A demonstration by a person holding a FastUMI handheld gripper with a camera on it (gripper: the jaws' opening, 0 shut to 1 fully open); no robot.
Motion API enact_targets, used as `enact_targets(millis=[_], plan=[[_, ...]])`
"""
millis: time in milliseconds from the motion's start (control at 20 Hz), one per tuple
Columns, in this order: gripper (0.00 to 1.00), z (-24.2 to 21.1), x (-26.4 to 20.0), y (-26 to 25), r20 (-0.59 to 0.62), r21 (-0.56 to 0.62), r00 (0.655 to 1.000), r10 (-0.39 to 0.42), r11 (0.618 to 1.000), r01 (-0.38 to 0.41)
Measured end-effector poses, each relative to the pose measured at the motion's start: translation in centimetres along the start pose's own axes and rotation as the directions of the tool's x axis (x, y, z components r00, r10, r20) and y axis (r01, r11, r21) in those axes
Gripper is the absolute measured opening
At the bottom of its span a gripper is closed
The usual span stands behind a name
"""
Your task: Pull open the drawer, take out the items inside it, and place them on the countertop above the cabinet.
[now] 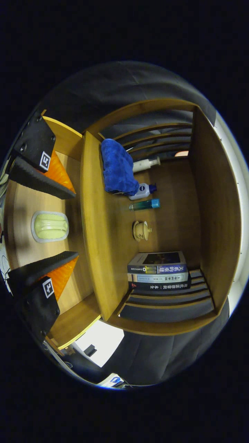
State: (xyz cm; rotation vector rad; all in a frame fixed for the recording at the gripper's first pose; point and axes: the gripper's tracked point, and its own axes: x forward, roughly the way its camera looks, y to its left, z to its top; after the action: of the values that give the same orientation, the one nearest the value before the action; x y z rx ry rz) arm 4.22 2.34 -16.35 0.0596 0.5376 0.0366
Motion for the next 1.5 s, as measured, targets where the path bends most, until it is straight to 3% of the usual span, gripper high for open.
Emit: enact_targets(millis=[400,650,850,1000,1200,1300,1400,1450,1500], plan=[[0.97,-4.2,4.6,0.8,-0.294,-0.006,0.956,0.012,1.0,-0.015],[0.74,-5.9,5.7,0.3,-0.435,0.002,0.9,-0.015,1.0,0.018],[0.73,-7.7,6.6,-0.2,-0.521,-0.011,0.853,-0.028,1.0,0.026],[0.58,-8.7,7.0,-0.4,-0.566,-0.015,0.823,-0.042,0.999,0.041],[0.51,-9.7,7.5,-0.7,-0.596,-0.012,0.802,-0.047,0.999,0.049],[0.28,-10.1,7.3,-0.5,-0.616,-0.004,0.786,-0.04,0.999,0.047],[0.3,-9.7,7.2,-0.8,-0.623,-0.004,0.781,-0.043,0.999,0.052],[0.23,-10.3,7.1,-0.8,-0.622,-0.002,0.782,-0.043,0.999,0.053],[0.23,-9.9,6.9,-0.8,-0.616,-0.003,0.787,-0.042,0.999,0.051]])
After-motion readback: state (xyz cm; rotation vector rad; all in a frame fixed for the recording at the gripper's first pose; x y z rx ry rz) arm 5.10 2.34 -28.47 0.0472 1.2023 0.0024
